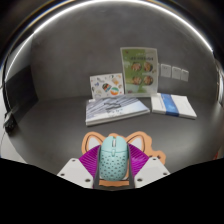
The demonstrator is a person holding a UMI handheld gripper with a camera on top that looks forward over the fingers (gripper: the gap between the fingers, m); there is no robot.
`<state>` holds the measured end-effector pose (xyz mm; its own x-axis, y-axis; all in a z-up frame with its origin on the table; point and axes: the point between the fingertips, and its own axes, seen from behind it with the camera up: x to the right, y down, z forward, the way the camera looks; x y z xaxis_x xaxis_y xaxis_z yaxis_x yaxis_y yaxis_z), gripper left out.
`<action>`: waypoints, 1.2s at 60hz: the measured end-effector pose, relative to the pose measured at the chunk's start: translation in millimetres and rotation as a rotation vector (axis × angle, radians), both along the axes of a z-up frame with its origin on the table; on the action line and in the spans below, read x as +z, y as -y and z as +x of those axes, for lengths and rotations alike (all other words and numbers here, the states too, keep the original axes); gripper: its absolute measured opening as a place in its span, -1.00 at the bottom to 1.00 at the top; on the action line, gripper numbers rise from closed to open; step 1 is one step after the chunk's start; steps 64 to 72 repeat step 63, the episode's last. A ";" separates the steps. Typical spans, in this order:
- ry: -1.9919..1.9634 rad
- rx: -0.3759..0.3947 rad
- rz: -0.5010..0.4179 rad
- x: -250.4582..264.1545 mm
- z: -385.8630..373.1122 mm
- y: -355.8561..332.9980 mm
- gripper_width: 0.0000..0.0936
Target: Arrange mouse
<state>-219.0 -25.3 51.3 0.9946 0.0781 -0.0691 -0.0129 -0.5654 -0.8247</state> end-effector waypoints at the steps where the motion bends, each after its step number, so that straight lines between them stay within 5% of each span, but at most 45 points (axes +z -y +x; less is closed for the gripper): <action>1: 0.006 -0.006 -0.008 -6.1 -2.4 0.3 -0.14; 11: 0.086 -0.081 -0.034 -37.9 10.3 -5.3 -0.13; 26: 0.051 -0.039 -0.023 -59.3 3.9 -13.9 -0.08; 29: 0.032 -0.041 -0.032 -61.0 4.1 -13.7 0.15; 33: -0.012 -0.039 -0.037 -58.9 1.2 -12.7 0.20; 39: -0.068 0.010 -0.021 -44.0 -5.9 -5.1 0.82; 56: -0.046 0.178 0.093 30.0 4.5 77.9 0.81; 72: -0.075 0.190 0.050 27.8 10.3 131.5 0.81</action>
